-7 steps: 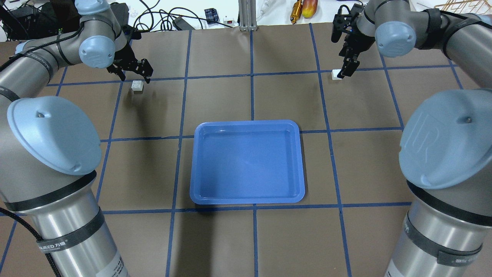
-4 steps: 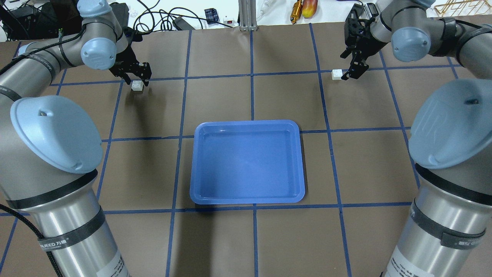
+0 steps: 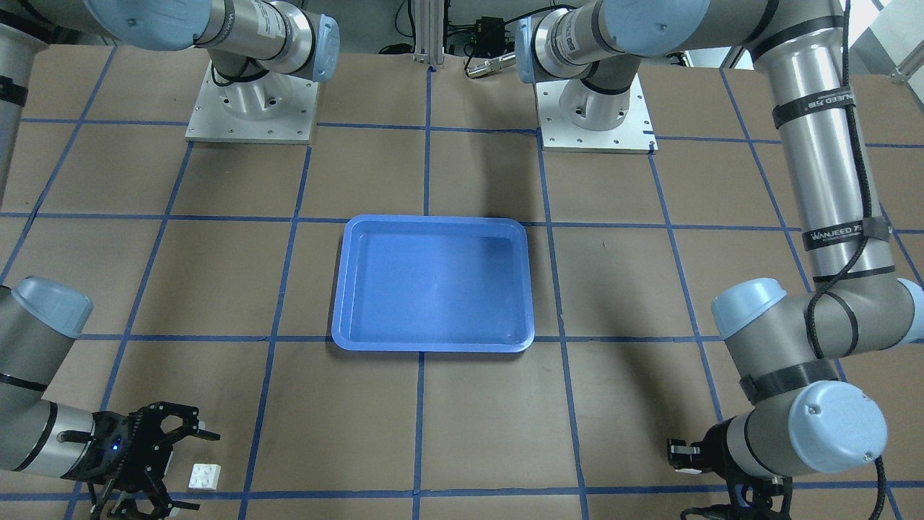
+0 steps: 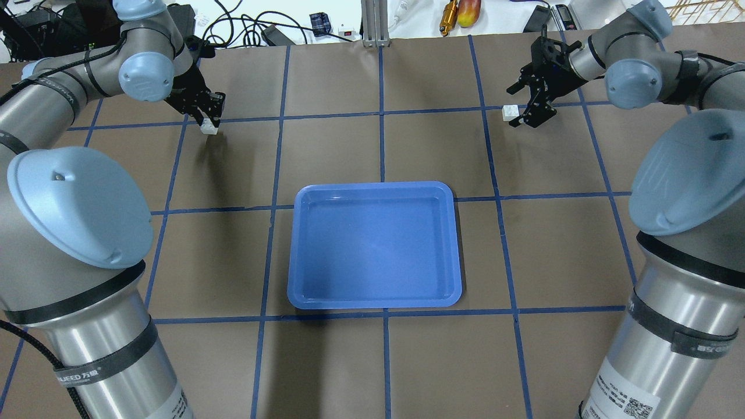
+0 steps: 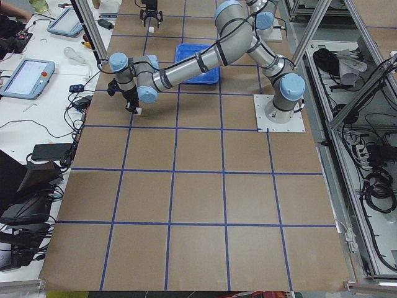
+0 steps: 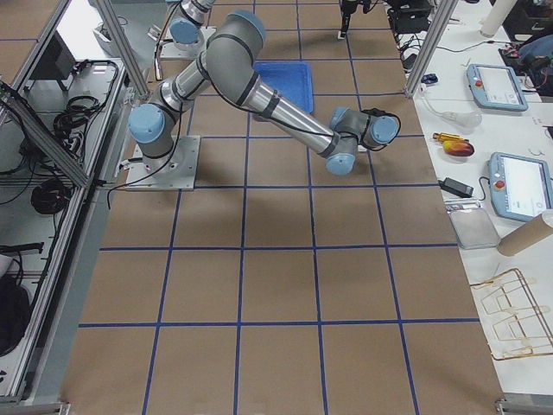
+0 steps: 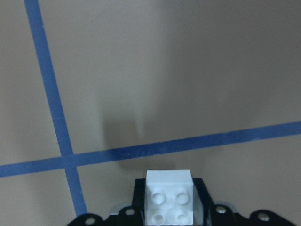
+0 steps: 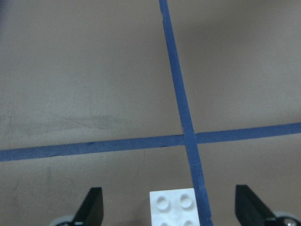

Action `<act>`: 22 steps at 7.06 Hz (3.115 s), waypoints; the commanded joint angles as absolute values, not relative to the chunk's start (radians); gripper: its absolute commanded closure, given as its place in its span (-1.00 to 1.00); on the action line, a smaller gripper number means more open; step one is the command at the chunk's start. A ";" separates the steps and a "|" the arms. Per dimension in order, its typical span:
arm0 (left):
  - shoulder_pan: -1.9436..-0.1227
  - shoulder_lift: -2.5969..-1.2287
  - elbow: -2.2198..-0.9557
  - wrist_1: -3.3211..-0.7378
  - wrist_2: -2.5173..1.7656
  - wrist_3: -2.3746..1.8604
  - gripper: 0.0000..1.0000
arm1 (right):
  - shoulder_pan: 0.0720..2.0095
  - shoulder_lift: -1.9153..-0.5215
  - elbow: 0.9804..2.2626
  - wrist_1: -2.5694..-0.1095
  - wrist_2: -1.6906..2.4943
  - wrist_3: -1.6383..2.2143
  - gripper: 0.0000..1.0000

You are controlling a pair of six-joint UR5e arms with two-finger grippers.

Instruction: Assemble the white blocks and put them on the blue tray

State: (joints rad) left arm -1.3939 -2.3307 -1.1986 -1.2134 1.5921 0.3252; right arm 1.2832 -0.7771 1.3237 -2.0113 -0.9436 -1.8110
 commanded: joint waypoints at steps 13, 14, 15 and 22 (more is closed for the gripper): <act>-1.934 -1.965 -1.822 -0.951 1.526 -0.376 0.64 | 1.285 -0.860 1.325 -1.859 -0.934 -1.861 1.00; -1.943 -1.971 -1.822 -0.950 1.528 -0.394 0.64 | 1.304 -0.926 1.347 -1.791 -0.936 -1.859 1.00; -1.957 -1.976 -1.825 -0.951 1.528 -0.431 0.64 | 1.328 -0.987 1.398 -1.772 -0.936 -1.858 1.00; -1.965 -2.010 -1.827 -0.934 1.522 -0.431 -0.18 | 1.495 -1.445 2.009 -1.944 -0.998 -1.841 1.00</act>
State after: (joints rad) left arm -1.9650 -2.0088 -1.8269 -0.9405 1.5221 -0.4324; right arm 1.4734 -1.3924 1.9187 -1.8780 -0.9769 -1.8461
